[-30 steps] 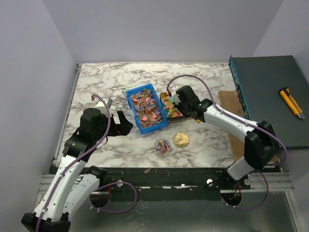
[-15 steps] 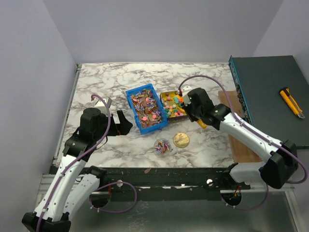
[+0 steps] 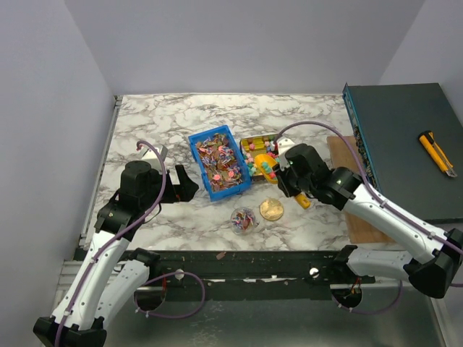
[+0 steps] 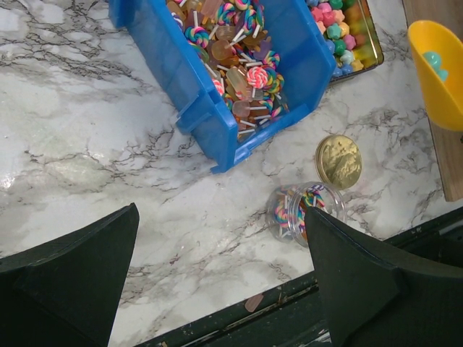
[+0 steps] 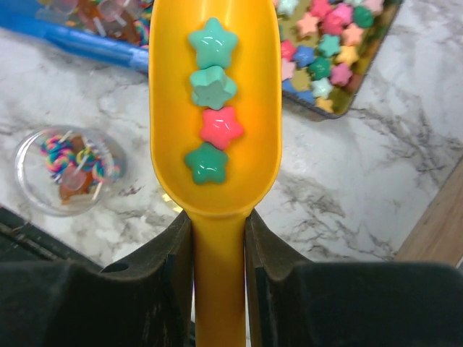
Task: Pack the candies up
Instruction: Place the fake candies in the packing bottle.
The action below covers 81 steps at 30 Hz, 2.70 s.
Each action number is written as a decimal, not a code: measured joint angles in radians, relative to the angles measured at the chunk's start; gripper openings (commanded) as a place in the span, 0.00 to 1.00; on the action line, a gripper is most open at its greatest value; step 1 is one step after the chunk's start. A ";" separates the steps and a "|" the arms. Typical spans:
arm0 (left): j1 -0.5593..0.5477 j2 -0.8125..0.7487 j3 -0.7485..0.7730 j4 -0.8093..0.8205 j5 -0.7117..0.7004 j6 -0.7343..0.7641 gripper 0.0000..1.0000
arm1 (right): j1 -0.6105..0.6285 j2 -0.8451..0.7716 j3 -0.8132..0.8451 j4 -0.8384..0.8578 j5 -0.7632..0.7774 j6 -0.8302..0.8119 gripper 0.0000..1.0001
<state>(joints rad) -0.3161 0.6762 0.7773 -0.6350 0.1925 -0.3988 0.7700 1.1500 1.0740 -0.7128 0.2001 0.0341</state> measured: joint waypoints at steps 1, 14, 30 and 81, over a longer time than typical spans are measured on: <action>0.000 0.000 0.000 0.000 0.000 0.000 0.99 | 0.019 -0.003 0.000 -0.008 0.000 0.013 0.01; 0.001 0.000 0.000 0.000 0.000 0.000 0.99 | 0.311 -0.005 0.011 -0.145 0.054 0.228 0.01; 0.001 -0.017 0.000 0.000 0.002 0.000 0.99 | 0.510 0.091 0.038 -0.287 0.066 0.436 0.01; 0.001 -0.111 0.000 0.000 0.043 0.000 0.99 | 0.513 0.496 0.411 -0.667 -0.020 0.512 0.01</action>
<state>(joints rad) -0.3153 0.5648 0.7773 -0.6353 0.2359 -0.3992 1.2835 1.6459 1.4849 -1.3796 0.1802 0.5461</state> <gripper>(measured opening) 0.988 0.294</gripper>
